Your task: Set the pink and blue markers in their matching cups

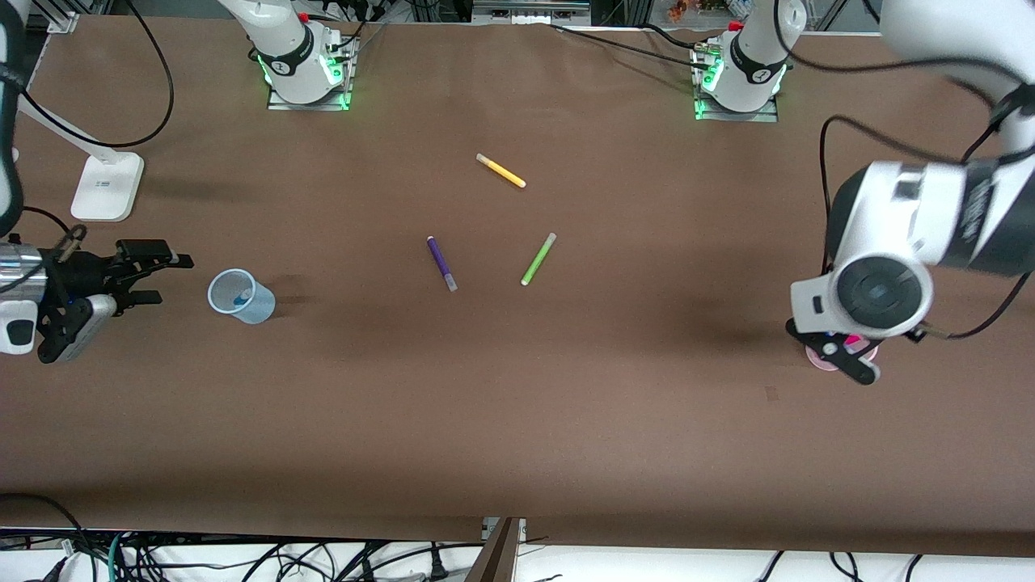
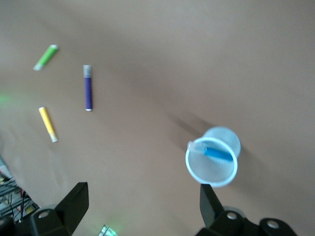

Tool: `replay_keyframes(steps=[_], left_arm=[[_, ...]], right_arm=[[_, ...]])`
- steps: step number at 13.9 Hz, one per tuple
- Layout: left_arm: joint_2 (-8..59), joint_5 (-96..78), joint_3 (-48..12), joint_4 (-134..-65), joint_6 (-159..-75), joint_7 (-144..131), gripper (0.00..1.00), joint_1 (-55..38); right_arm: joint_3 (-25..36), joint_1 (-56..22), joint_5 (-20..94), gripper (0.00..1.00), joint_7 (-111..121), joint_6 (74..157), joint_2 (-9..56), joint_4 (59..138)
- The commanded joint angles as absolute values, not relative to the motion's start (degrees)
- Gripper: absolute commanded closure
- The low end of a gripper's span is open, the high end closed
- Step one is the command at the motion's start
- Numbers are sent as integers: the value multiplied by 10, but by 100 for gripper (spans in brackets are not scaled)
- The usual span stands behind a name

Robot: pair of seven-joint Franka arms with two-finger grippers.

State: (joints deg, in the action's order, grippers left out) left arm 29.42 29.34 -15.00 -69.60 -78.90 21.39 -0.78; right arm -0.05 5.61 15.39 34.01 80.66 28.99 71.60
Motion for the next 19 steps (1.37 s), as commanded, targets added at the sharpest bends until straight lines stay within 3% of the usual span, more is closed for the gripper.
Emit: replay_keyframes(steps=[1, 6, 10, 11, 16, 19], left_arm=[[232, 177, -148, -715, -789, 117, 0, 10], [135, 39, -115, -749, -802, 31, 0, 15], [-4, 18, -66, -956, -951, 30, 0, -11], [-9, 15, -66, -969, -961, 31, 0, -10], [-9, -2, -66, -960, -958, 39, 0, 8], [-11, -18, -67, -958, -958, 39, 0, 20]], right_arm=[[-11, 28, 91, 0, 198, 790, 261, 709], [-62, 15, 15, 0, -11, 789, 170, 802], [-58, 18, 9, 0, -10, 809, 78, 891], [-56, 19, 9, 0, -14, 815, 54, 908], [-18, 19, -4, 0, -4, 810, -10, 916], [-17, 18, -9, 0, -1, 810, -8, 912]])
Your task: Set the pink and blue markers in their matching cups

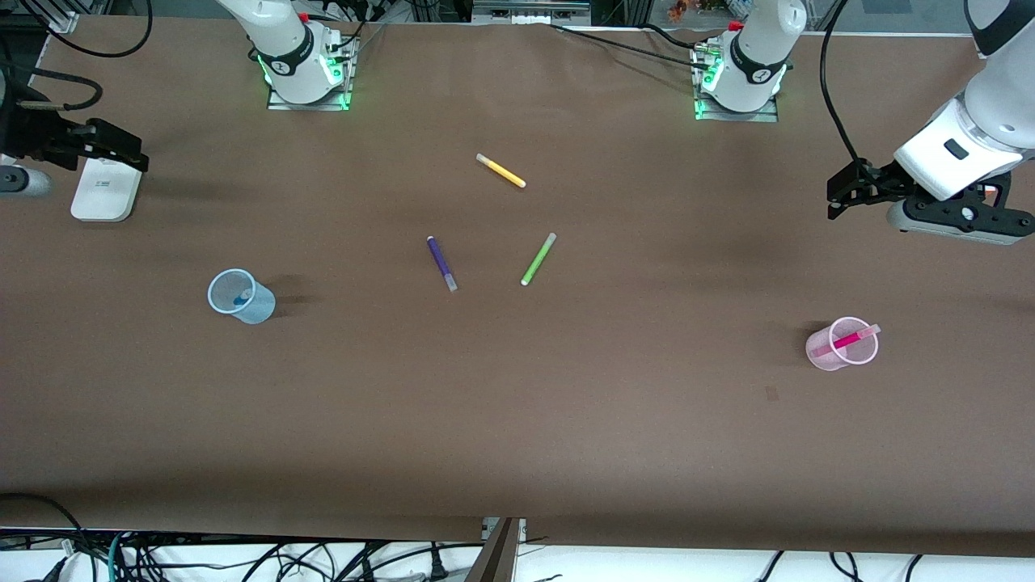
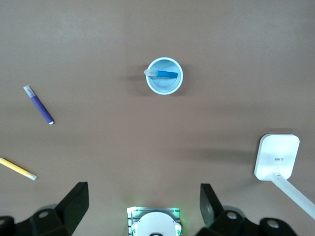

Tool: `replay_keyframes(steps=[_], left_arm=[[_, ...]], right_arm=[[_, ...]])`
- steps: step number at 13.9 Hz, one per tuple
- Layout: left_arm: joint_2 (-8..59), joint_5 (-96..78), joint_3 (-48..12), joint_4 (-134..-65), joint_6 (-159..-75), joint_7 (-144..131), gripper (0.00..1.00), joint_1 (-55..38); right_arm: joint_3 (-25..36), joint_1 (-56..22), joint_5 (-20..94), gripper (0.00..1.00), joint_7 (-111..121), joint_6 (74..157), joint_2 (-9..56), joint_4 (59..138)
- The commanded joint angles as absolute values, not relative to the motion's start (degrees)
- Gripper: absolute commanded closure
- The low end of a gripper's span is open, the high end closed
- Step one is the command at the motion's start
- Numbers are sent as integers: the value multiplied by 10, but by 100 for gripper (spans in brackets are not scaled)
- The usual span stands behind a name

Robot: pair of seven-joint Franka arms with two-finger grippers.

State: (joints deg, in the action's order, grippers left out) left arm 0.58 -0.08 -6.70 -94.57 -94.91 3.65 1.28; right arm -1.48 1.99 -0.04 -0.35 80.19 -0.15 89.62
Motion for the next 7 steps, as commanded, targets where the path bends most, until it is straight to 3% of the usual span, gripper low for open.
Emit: replay_keyframes(steps=[1, 7], left_arm=[[-11, -25, -67, -958, -958, 39, 0, 21], [-15, -57, -67, -960, -947, 40, 0, 37]], right_arm=[[-17, 19, -8, 0, -1, 809, -4, 906], [-16, 20, -11, 0, -1, 792, 8, 885]])
